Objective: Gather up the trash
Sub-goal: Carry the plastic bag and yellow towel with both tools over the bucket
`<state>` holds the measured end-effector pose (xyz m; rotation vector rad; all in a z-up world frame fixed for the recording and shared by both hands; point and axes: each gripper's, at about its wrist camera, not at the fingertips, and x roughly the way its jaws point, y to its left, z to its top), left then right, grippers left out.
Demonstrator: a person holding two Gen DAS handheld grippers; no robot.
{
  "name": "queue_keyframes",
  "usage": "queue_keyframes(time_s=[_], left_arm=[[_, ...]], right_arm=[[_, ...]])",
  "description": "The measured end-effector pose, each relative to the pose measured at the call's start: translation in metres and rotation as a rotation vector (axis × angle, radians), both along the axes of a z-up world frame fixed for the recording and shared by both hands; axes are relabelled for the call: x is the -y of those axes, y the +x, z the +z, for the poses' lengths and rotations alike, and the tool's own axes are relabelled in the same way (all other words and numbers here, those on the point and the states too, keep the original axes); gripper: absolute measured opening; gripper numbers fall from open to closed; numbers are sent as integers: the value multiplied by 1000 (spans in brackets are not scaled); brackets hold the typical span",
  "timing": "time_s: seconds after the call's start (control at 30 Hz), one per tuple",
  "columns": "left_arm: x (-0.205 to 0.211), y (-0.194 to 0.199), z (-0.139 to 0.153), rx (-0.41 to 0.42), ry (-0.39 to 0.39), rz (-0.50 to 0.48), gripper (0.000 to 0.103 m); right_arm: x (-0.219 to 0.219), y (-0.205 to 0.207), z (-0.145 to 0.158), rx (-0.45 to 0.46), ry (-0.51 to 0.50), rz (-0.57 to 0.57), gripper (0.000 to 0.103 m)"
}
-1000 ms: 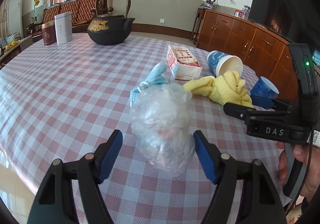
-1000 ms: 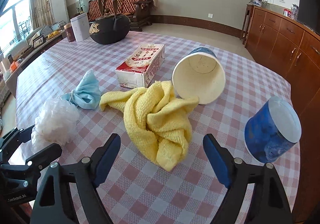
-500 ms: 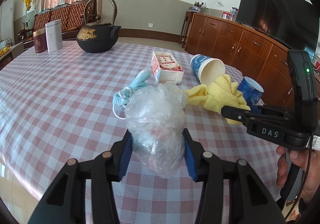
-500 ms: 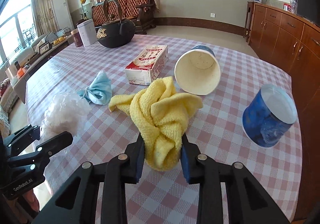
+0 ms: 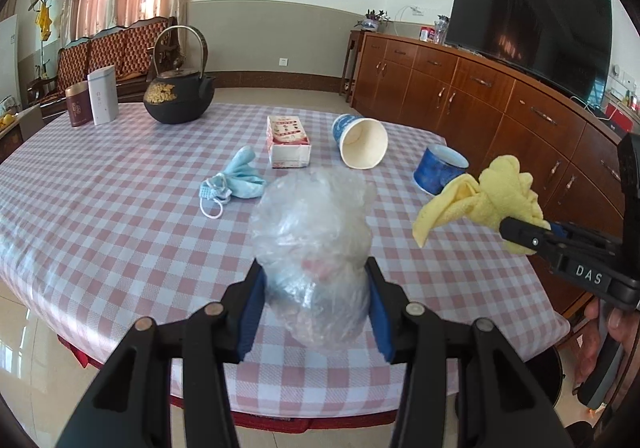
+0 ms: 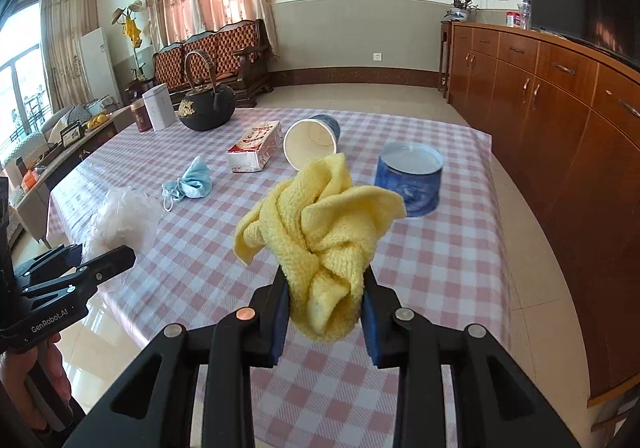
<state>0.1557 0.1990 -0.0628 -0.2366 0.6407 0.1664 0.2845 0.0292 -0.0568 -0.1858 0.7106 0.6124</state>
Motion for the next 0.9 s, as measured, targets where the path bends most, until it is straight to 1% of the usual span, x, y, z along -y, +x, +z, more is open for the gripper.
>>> queue_keyframes(time_s=[0.2,0.47,0.63,0.9], left_arm=[[27,-7,13,18,17,-49,48],[65,-16,29,46,52,-114,48],[89,-15,33,52,69,-160,48],[124,-10,37,62,71,-238,48]], right_arm=[[47,-23,16,25,36,-75,33],[98,-49,35,57,63,-149,33],[137,-58,40,64,85,-222,33],[194,-72,43,71,91,-321,33]])
